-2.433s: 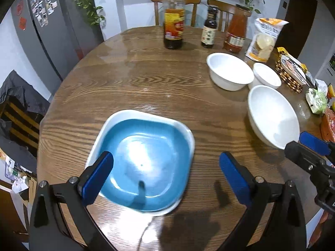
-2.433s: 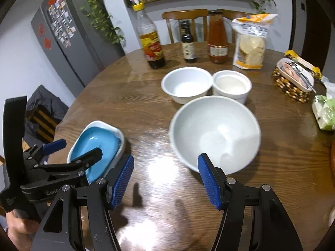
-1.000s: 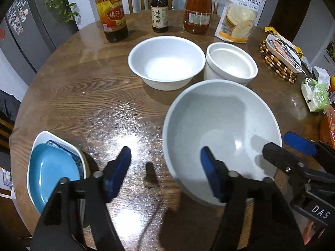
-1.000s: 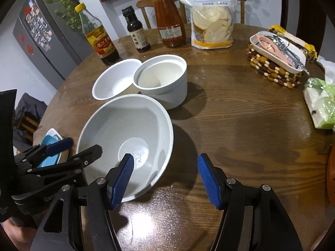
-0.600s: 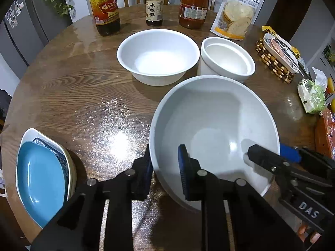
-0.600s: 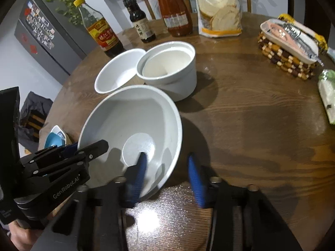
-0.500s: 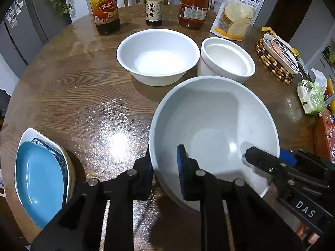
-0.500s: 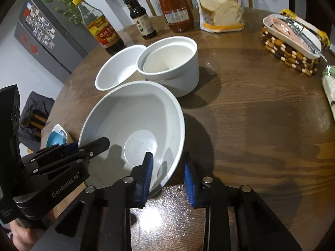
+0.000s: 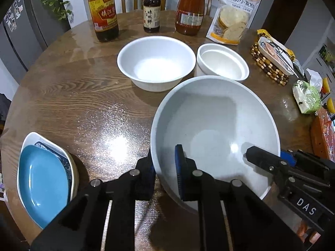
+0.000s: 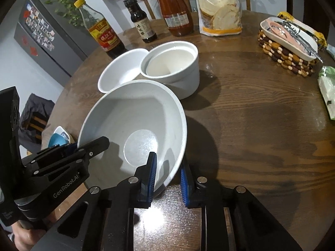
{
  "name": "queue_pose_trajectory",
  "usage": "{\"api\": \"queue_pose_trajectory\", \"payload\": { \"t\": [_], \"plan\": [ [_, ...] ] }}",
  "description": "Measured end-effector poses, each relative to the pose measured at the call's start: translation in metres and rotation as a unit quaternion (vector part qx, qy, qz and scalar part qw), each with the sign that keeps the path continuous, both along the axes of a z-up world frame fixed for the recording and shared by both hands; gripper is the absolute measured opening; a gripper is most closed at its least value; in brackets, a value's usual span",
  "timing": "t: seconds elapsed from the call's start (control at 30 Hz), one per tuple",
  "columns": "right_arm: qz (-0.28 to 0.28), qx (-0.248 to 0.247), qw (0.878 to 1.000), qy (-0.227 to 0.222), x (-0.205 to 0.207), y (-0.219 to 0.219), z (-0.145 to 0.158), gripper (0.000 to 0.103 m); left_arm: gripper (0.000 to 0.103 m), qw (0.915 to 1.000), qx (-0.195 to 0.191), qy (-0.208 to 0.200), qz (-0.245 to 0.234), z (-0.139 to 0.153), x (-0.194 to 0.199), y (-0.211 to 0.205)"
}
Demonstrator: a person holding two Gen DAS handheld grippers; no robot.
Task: Organize plates and bowls
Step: 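Lift the large white bowl with the left gripper and carry it over the plate stack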
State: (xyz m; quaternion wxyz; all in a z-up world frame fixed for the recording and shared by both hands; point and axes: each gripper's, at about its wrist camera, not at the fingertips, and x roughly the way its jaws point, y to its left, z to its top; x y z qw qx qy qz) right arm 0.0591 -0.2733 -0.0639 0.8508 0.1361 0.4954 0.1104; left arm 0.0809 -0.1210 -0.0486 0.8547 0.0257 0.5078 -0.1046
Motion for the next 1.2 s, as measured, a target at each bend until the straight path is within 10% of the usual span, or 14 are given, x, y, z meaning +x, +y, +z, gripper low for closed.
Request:
{"api": "queue_pose_trajectory", "payload": {
  "t": [1.2],
  "plan": [
    [0.09, -0.011, 0.995, -0.035, -0.013, 0.126, 0.037, 0.023, 0.016, 0.9949, 0.017, -0.057, 0.081, 0.04, -0.041, 0.12]
  ]
}}
